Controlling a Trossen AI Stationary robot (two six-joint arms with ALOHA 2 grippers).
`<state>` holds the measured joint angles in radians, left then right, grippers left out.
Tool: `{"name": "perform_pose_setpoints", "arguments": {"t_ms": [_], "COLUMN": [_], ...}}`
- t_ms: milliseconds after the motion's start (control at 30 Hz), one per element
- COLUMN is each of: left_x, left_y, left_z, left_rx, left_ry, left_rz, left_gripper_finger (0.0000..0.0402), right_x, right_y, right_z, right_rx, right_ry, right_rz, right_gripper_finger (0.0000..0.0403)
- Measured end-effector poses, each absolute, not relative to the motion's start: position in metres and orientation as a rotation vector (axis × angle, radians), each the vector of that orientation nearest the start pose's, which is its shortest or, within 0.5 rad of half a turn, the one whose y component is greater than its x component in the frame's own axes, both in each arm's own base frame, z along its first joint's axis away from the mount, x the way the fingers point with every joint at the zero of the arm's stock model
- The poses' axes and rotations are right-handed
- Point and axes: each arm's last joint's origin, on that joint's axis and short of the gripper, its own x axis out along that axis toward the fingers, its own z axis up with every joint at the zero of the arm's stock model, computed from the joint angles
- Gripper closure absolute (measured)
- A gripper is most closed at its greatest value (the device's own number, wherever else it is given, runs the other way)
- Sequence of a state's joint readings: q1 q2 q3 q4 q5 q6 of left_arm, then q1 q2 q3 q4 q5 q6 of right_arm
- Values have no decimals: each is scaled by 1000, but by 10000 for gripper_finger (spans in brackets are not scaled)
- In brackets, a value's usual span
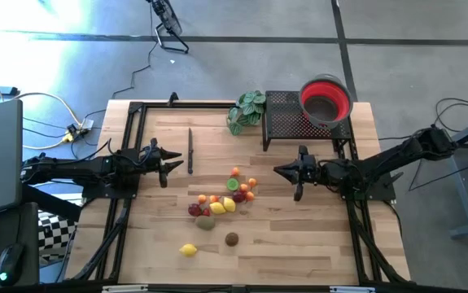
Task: Pick & Place Fruit
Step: Put the orange pear into the red strainer bowl
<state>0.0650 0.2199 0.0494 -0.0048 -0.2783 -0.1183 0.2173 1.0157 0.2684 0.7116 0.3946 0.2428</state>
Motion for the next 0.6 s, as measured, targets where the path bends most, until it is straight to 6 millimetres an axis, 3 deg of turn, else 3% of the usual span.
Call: {"name": "perform_pose_setpoints", "arguments": {"t_ms": [600], "left_x": [107], "left_y": [15], "left_z": [162], "left_rx": [-119], "left_ry": [149], "left_rz": [354], "left_gripper_finger": [274], "right_x": [212], "right_y": [38], "right_z": [173], "right_rx": [321], "right_ry": [97], "right_rz": [-182], "right_gripper_finger": [401]}}
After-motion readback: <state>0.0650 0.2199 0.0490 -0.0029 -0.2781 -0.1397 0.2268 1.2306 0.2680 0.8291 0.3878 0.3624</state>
